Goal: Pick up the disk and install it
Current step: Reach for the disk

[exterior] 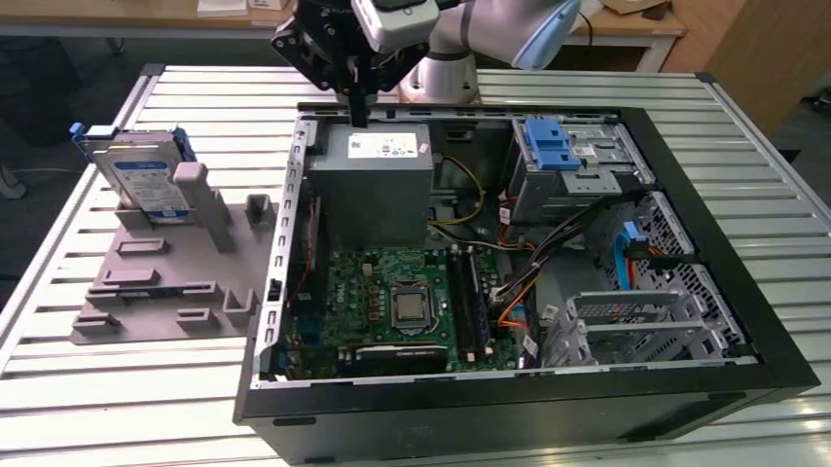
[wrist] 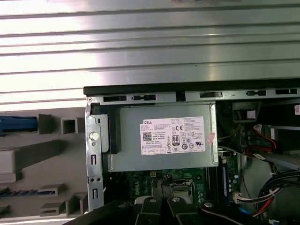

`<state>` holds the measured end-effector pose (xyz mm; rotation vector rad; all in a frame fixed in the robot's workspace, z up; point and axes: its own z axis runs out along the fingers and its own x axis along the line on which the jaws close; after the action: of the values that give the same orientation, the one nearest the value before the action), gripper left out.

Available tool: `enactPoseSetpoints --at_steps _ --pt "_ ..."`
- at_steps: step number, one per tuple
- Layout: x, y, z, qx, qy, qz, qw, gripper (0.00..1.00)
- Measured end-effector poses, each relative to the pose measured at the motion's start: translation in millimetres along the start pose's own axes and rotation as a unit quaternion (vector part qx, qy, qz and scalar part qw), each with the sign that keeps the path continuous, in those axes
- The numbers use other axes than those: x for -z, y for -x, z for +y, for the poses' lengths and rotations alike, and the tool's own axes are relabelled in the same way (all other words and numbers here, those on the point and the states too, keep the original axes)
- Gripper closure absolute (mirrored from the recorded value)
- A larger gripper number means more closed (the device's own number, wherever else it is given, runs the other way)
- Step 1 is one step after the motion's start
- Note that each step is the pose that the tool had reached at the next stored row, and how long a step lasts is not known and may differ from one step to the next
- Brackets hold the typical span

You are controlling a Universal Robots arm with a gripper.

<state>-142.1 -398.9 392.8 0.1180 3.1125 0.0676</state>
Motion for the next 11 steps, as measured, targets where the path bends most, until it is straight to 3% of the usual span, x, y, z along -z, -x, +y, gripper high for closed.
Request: enactPoseSetpoints --at_steps 11 --pt "0.1 -3.9 -0.3 0.000 0.0000 0.0000 1.0000 0.89"
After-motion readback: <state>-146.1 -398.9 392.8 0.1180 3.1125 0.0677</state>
